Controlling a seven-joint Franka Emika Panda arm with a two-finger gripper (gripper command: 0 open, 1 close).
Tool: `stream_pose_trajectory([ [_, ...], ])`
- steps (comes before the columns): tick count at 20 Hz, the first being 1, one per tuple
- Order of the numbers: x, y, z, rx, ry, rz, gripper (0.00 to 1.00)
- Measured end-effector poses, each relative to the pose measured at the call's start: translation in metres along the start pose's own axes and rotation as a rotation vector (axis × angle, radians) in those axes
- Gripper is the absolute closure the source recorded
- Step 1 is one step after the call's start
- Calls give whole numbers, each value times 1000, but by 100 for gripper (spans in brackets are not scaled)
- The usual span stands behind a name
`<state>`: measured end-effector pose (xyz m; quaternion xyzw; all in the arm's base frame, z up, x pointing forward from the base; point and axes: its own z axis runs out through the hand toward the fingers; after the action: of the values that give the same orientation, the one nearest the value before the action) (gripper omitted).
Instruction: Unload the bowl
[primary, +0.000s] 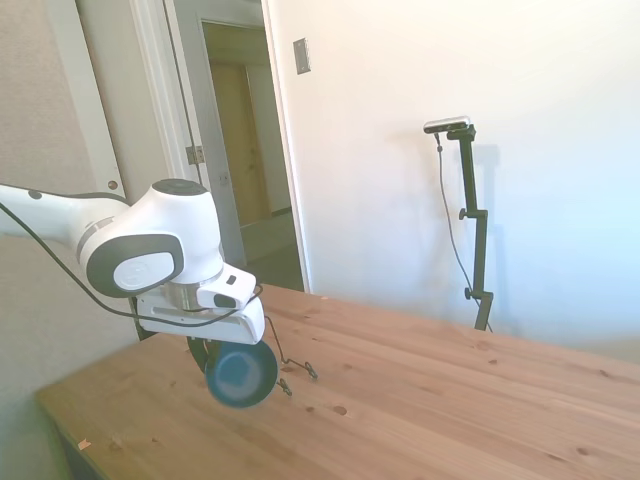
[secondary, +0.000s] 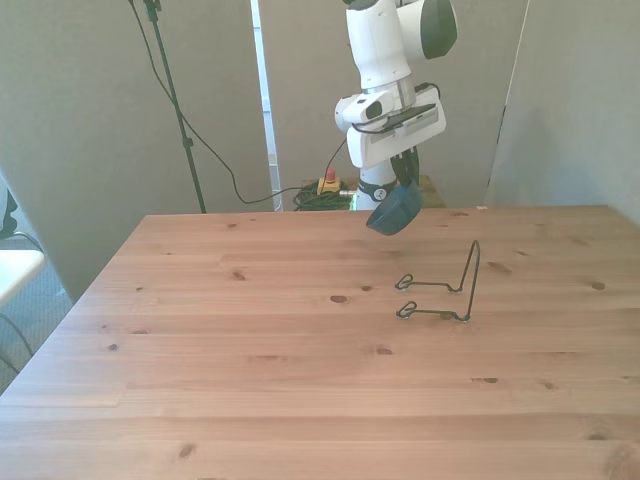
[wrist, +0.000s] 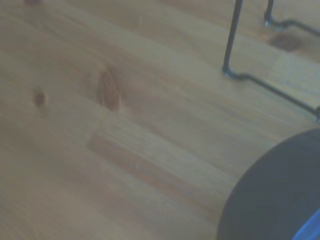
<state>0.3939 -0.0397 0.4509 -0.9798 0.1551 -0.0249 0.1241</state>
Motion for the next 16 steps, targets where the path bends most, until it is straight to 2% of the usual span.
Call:
stream_pose_trajectory([
  [8,16,-9,55,-107,-91,53,100],
  [12,27,-19,67,-134,-100,69,100],
  [13,29,-21,69,-144,-103,72,0],
  [16,31,-25,73,-162,-113,72,0],
])
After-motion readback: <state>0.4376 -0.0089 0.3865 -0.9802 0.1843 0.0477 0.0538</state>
